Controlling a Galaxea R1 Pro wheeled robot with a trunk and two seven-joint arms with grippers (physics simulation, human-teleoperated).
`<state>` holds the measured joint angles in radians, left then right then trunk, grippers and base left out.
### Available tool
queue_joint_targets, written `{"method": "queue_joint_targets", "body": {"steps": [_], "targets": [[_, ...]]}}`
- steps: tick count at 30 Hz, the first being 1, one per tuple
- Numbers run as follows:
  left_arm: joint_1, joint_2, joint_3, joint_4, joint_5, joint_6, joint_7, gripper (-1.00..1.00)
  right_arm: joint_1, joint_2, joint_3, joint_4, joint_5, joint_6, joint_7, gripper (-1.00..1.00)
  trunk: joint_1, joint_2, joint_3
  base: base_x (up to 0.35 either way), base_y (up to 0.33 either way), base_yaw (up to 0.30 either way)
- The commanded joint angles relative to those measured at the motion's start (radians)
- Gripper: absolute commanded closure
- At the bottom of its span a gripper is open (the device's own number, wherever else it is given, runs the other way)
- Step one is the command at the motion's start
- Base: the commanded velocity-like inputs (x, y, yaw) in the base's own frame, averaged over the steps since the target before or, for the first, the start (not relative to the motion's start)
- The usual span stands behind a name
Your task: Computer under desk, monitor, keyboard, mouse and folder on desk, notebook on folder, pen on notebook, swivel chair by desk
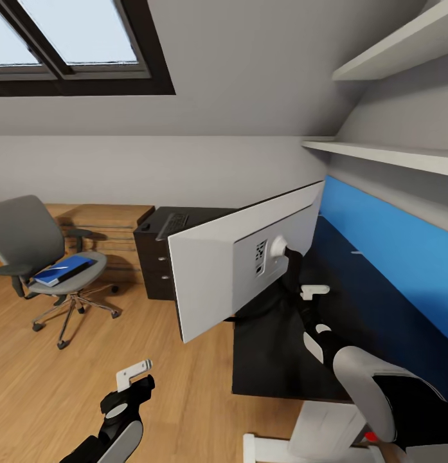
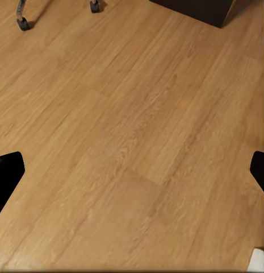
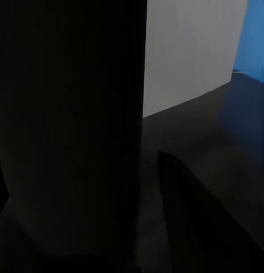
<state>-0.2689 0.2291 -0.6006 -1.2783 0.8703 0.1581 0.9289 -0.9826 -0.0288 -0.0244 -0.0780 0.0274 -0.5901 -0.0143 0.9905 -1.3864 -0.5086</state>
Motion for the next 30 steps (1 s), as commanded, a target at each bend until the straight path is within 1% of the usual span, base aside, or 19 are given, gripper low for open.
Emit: {"method": "queue_joint_targets", "body": {"steps": [1,15,20,30], "targets": [[-0.001,0.001,-0.002,-0.002,0.002,0.006,0.007,-1.0,-0.001,0.0,0.02,0.001,-0.012,-0.003,-0.002,1.0,0.0,-0.001,-0.001,0.0,-0.224,0.0],[-0.001,0.001,-0.001,0.0,0.003,0.006,0.007,-1.0,-0.001,-0.002,0.019,0.001,-0.012,-0.005,-0.001,1.0,0.0,-0.001,-0.001,0.0,-0.216,0.0],[-0.001,0.001,-0.001,0.0,0.002,0.006,0.007,-1.0,-0.001,-0.002,0.018,0.001,-0.012,-0.005,-0.002,1.0,0.0,-0.001,-0.001,0.0,-0.096,0.0],[-0.001,0.001,0.001,0.0,0.0,0.006,0.012,-1.0,-0.001,-0.002,0.018,0.001,-0.012,-0.005,-0.003,1.0,0.0,-0.001,-0.001,0.0,-0.01,0.0]]}}
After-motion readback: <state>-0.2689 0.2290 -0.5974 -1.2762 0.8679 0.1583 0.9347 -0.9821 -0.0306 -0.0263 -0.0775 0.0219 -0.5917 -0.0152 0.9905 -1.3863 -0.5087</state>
